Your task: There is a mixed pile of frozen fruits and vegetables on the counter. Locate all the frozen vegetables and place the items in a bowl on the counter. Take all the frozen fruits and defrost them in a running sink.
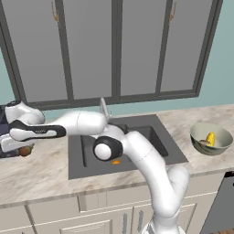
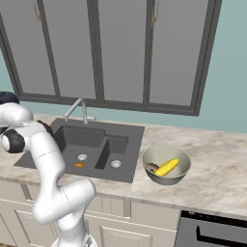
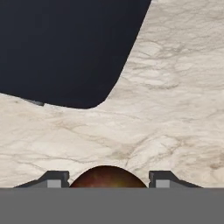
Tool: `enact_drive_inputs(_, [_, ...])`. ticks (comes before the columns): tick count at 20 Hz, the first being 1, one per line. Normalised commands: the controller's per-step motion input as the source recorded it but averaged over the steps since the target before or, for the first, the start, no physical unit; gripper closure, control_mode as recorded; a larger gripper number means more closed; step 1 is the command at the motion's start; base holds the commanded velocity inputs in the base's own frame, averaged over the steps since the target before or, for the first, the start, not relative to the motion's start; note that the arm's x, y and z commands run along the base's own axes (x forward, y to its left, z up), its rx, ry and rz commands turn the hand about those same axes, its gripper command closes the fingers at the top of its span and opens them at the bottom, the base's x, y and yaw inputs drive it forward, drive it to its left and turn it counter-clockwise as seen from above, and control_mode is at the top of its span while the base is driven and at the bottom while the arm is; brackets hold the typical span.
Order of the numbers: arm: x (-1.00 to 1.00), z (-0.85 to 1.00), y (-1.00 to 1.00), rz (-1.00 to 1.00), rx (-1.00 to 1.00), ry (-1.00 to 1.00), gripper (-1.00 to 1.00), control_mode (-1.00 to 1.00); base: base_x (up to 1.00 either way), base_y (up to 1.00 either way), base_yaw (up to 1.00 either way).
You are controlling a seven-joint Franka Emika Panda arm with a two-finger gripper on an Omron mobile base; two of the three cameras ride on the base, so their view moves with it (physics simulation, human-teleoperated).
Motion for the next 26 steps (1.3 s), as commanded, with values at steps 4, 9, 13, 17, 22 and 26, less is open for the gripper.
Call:
enact_drive_inputs(4, [-0.03,0.04,-0.37,0.02,0.02,0.01,1.00,-1.00,0.00,0.00,0.00])
enact_drive_inputs(9, [-0.02,0.09,-0.36,0.07,-0.01,0.01,1.00,-1.00,0.00,0.00,0.00])
enact_drive_inputs(13, [-0.11,0.15,-0.41,0.00,-0.09,0.07,1.00,-1.00,0.00,0.00,0.00])
enact_drive_inputs(17, [0.00,0.13,-0.45,-0.06,-0.07,0.12,1.00,-1.00,0.00,0.00,0.00])
enact_drive_inputs(22, [0.00,0.07,-0.50,-0.07,-0.01,0.04,1.00,-1.00,0.00,0.00,0.00])
enact_drive_inputs(26, [0.00,0.08,-0.51,-0.08,0.00,0.03,1.00,-1.00,0.00,0.00,0.00])
